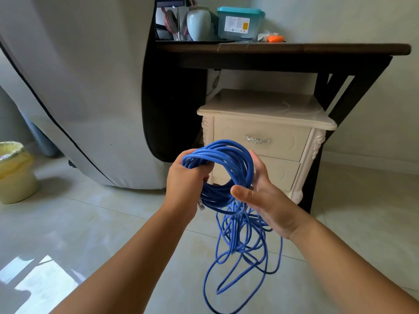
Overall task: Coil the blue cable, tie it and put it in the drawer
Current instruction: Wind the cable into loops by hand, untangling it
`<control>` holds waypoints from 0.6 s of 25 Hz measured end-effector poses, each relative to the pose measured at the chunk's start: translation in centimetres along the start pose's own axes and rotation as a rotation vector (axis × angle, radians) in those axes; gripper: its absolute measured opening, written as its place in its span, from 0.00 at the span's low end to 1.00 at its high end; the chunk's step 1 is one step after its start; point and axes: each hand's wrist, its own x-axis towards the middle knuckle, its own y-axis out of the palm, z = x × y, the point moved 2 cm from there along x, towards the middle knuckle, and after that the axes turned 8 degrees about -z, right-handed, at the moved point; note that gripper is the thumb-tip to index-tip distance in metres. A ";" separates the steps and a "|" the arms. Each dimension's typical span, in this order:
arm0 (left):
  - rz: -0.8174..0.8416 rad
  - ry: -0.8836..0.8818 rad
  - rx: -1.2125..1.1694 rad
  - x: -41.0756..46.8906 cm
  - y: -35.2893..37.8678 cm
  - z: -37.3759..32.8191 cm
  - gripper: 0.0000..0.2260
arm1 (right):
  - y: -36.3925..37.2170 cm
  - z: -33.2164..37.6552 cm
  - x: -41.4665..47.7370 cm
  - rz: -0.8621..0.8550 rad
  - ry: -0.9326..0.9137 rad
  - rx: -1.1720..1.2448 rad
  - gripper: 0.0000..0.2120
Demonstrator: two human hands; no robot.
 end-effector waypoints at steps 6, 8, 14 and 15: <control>-0.054 -0.169 -0.042 -0.6 0.5 0.6 0.06 | 0.8 -0.3 -0.2 -0.065 -0.004 -0.056 0.57; 0.031 -0.203 -0.124 -0.9 0.9 0.8 0.07 | 0.8 -0.4 0.0 -0.175 0.013 0.068 0.47; 0.220 -0.139 0.053 -2.0 1.6 0.8 0.10 | -0.1 -0.9 1.0 -0.533 -0.019 0.182 0.16; 0.276 -0.153 0.102 -1.9 1.4 0.7 0.12 | -0.3 -0.7 1.0 -0.551 -0.030 0.169 0.14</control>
